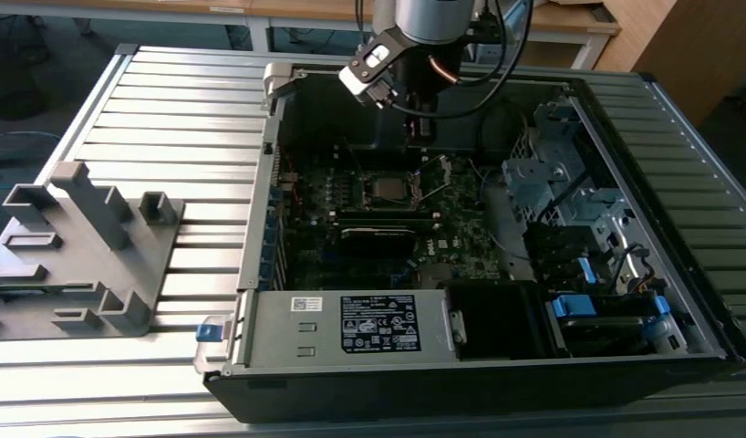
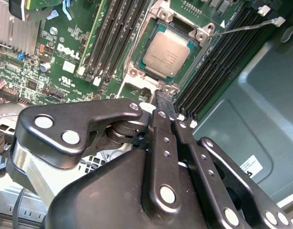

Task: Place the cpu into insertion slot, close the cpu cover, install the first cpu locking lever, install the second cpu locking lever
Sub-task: 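Close the cpu cover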

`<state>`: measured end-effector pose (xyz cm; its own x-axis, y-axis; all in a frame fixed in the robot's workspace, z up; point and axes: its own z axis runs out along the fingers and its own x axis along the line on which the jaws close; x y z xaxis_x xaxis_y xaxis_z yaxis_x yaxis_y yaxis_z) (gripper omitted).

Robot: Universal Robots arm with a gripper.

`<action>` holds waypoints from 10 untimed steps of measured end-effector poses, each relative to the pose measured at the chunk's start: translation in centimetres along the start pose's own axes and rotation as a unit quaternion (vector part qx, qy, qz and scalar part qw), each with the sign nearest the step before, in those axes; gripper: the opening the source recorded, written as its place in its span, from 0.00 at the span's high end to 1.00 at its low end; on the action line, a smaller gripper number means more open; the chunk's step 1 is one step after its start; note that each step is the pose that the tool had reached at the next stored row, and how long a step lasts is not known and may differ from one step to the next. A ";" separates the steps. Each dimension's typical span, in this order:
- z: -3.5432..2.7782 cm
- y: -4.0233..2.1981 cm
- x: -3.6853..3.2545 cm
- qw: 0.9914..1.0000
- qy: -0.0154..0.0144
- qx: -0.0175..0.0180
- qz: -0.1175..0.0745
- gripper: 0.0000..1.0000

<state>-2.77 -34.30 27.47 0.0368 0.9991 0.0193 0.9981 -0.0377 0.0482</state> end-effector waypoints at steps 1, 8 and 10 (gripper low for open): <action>0.00 0.07 0.00 1.000 0.000 0.000 0.000 0.89; -0.02 0.14 0.01 1.000 0.000 0.000 0.000 0.89; -0.11 0.15 0.02 1.000 0.000 0.000 0.000 0.89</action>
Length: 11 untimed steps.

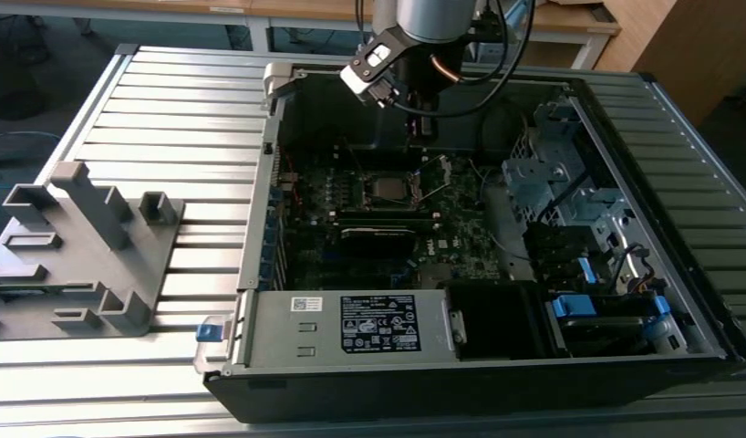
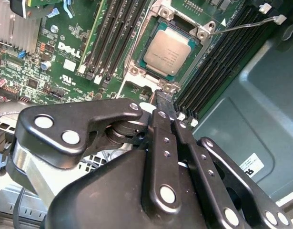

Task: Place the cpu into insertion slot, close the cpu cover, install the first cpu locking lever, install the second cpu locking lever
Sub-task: 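Close the cpu cover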

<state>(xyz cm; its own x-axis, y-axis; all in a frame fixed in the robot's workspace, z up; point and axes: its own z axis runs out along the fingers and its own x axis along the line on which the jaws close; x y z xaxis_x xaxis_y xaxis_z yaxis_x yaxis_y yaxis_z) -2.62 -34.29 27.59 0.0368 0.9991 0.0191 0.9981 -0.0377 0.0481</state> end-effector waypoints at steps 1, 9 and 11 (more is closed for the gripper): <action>-0.06 0.00 0.00 1.000 0.000 0.000 0.000 0.89; -0.30 0.04 0.01 1.000 0.000 0.000 0.000 0.89; -0.30 0.05 0.01 1.000 0.000 0.000 0.000 0.89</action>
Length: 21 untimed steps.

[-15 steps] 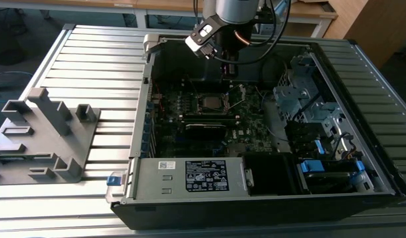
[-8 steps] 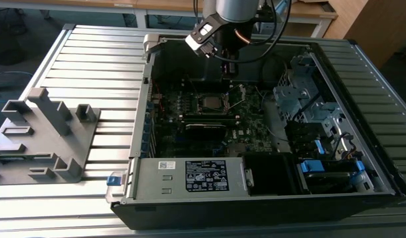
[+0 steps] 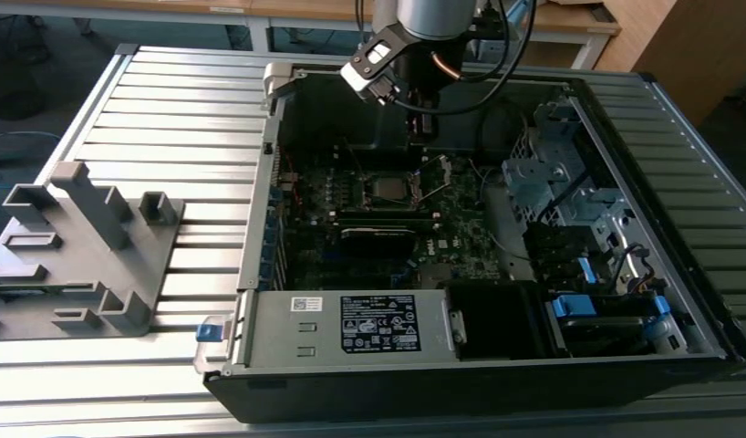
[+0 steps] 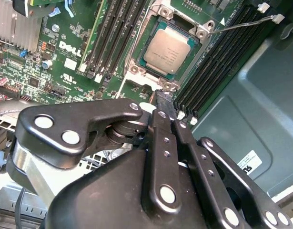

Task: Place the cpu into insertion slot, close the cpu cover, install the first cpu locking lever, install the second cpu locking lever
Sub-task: 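Close the cpu cover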

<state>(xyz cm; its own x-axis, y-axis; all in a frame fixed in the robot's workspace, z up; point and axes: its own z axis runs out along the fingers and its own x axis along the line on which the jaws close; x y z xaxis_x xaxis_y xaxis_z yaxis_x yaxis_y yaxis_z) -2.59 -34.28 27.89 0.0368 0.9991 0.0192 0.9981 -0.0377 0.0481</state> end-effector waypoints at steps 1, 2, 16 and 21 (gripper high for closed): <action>0.00 0.00 0.00 1.000 0.000 0.000 0.000 0.89; 0.00 0.00 0.00 1.000 0.000 0.000 0.000 0.89; 0.05 1.11 0.04 1.000 0.000 0.000 0.000 0.89; 0.07 1.42 0.05 1.000 0.000 0.000 0.000 0.89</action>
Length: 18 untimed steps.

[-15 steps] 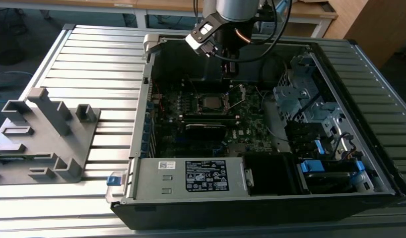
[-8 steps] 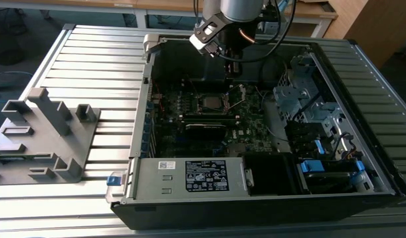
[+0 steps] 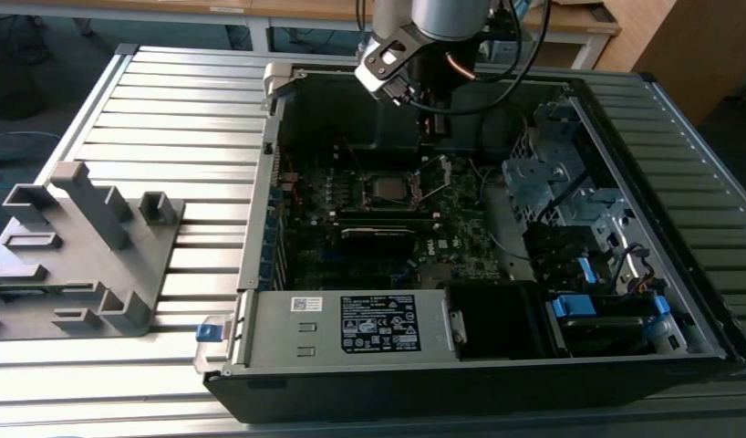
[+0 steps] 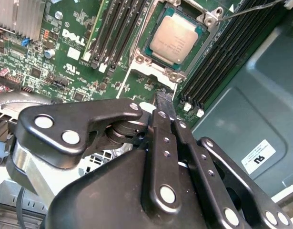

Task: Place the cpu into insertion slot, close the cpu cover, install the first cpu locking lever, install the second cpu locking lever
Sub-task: 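Close the cpu cover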

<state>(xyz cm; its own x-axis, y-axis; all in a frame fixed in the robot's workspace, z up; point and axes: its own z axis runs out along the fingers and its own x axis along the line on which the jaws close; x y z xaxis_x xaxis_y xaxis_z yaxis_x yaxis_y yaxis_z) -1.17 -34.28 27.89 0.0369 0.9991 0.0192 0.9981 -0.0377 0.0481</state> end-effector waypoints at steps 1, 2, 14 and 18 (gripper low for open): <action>0.00 0.00 0.00 1.000 0.000 0.000 0.000 0.89; 0.00 0.01 0.00 1.000 0.000 0.000 0.000 0.89; 0.02 0.39 0.01 1.000 0.000 0.000 0.000 0.89; 0.03 0.43 0.02 1.000 0.000 0.000 0.000 0.89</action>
<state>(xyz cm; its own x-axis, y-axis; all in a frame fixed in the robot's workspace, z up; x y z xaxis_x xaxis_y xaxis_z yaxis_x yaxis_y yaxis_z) -0.74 -34.28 27.88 0.0369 0.9991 0.0193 0.9981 -0.0378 0.0482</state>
